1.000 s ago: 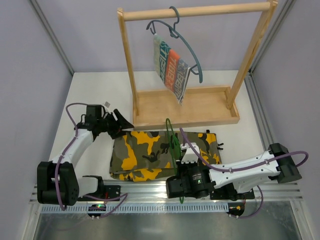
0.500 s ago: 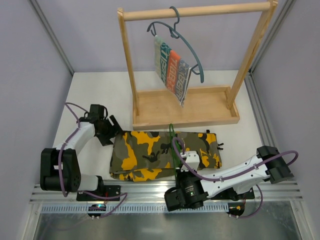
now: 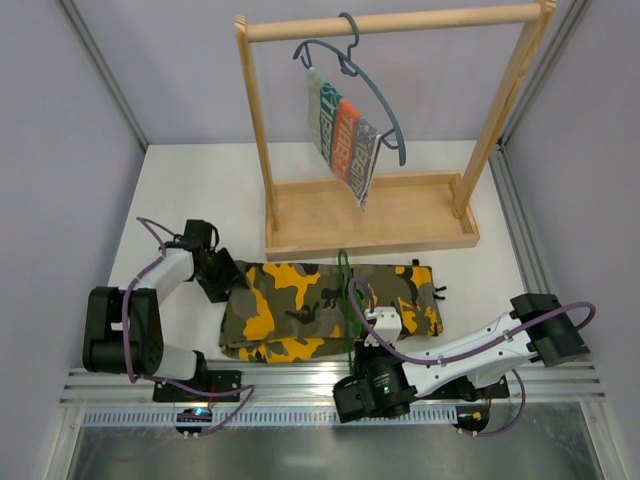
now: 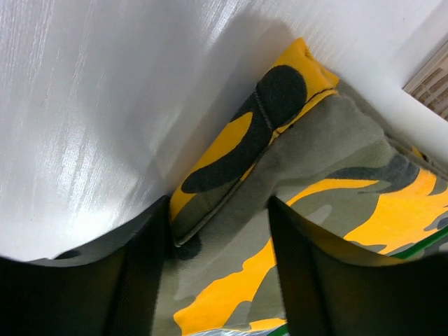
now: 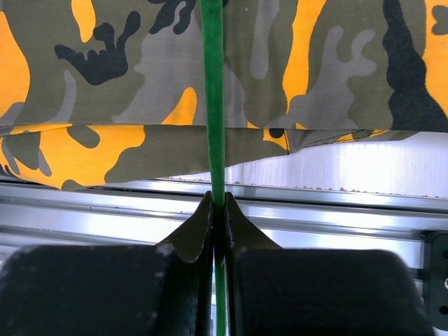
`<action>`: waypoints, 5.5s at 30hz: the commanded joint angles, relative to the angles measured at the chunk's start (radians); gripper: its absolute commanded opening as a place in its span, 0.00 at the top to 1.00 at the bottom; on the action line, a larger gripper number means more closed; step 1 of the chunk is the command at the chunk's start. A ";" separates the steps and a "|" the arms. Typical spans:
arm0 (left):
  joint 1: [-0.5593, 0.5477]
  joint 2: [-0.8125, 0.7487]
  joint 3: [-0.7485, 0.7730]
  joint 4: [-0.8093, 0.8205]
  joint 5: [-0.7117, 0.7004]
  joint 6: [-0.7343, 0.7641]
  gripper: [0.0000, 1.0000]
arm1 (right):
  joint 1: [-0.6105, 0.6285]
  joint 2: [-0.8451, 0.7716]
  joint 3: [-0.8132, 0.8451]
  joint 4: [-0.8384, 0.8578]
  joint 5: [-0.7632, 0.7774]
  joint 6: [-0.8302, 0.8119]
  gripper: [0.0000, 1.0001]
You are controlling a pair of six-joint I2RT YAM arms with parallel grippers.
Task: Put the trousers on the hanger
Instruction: Place trousers on hanger
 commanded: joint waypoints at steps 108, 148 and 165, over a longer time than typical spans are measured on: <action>-0.737 -0.115 0.017 0.334 0.119 -0.404 0.99 | -0.083 -0.120 -0.133 0.406 -0.050 -0.132 0.96; -0.790 0.099 0.175 0.331 0.059 -0.376 0.95 | -0.083 -0.160 -0.156 0.438 -0.030 -0.154 0.96; -0.753 -0.084 0.428 -0.306 -0.283 -0.220 0.71 | -0.083 -0.150 -0.122 0.455 -0.015 -0.175 0.96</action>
